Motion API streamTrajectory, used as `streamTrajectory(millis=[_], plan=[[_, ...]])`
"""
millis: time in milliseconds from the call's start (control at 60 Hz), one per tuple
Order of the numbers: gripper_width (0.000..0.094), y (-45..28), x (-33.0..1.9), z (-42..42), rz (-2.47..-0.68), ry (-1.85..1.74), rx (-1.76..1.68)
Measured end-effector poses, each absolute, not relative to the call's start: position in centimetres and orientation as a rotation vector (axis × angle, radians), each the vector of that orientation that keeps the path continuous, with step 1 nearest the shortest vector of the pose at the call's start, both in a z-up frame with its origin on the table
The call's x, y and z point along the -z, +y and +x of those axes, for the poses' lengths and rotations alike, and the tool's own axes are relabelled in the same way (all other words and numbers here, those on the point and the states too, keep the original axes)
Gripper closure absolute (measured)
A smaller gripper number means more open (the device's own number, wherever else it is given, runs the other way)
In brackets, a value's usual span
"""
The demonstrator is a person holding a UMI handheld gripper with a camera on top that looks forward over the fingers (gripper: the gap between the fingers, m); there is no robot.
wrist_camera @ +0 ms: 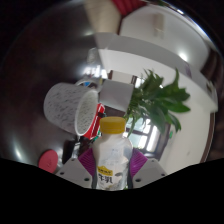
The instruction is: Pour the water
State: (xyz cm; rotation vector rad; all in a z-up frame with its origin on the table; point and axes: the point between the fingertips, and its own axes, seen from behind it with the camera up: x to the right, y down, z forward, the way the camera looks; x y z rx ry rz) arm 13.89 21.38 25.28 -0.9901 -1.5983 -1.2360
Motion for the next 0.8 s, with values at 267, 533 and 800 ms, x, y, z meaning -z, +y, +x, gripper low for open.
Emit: streamTrajectory(millis=[267, 533, 800], plan=[[0.0523, 22.0, -27.1, 22.4, -1.547, -1.030, 0.510], [0.0522, 22.0, -23.0, 26.1, -1.829, -0.505, -0.116], [0.0511, 22.4, -19.7, 27.6, -1.806, -0.392, -0.243]])
